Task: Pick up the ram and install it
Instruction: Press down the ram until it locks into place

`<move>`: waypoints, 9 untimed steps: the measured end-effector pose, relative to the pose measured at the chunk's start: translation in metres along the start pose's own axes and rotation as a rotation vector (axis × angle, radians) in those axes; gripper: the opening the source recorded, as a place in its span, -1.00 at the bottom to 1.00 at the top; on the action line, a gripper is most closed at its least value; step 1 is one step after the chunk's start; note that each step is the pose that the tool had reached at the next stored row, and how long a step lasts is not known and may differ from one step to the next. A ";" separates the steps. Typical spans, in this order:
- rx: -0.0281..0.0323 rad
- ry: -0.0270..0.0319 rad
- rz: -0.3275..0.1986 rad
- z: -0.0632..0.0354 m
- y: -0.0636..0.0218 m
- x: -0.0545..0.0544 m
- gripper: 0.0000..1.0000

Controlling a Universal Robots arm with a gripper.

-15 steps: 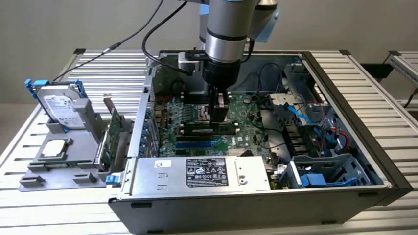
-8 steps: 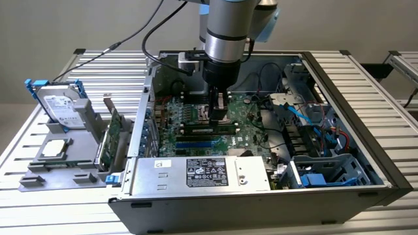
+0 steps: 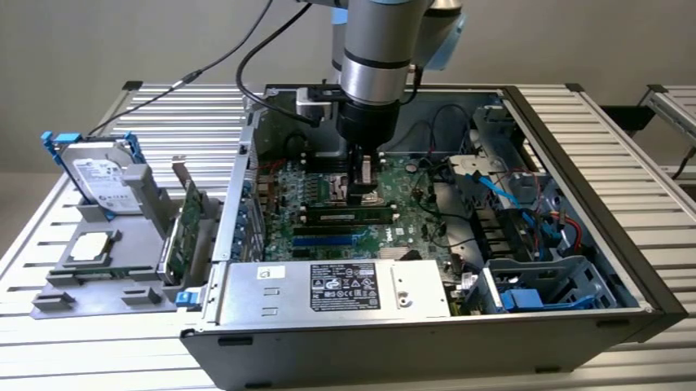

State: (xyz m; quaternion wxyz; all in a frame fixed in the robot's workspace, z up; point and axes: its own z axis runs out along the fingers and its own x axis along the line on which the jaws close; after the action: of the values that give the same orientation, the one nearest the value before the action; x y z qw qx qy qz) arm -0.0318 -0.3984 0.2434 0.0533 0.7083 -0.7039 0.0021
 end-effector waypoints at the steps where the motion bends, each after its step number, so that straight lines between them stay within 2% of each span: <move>1: 0.0000 0.0006 0.000 0.0017 0.0002 0.000 -0.79; 9: -0.0004 0.0037 0.000 0.0159 -0.0003 -0.002 -0.79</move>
State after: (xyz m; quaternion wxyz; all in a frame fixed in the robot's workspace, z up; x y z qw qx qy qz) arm -0.0327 -0.3978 0.2274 0.0547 0.7082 -0.7038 0.0033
